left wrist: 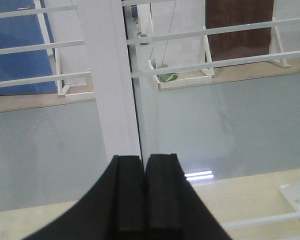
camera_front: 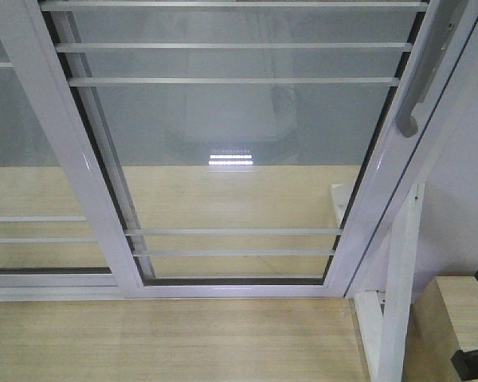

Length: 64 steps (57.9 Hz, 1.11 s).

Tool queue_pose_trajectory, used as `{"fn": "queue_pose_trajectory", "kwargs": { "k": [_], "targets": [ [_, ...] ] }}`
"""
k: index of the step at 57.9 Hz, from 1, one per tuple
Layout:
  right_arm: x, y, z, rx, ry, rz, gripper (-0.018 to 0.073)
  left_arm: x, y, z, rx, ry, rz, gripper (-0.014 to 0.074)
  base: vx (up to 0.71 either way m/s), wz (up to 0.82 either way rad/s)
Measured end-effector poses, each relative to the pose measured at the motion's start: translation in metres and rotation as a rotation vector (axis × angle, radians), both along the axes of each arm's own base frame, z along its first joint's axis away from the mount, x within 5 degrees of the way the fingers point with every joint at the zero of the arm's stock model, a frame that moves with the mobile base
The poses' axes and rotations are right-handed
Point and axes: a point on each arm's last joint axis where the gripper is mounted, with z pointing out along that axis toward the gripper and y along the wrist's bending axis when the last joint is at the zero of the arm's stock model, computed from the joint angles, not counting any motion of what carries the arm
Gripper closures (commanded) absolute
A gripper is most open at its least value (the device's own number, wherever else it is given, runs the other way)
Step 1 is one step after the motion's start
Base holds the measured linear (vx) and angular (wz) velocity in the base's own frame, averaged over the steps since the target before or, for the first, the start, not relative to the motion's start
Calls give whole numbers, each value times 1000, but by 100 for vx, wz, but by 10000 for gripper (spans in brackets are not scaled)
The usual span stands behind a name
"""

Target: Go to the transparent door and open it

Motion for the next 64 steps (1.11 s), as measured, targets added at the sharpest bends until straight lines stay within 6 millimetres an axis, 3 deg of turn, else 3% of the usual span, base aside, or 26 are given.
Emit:
{"fn": "queue_pose_trajectory", "kwargs": {
  "k": [64],
  "targets": [
    [0, 0, -2, -2, 16, 0, 557, 0, 0, -3, 2, 28, 2, 596, 0, 0]
  ]
}}
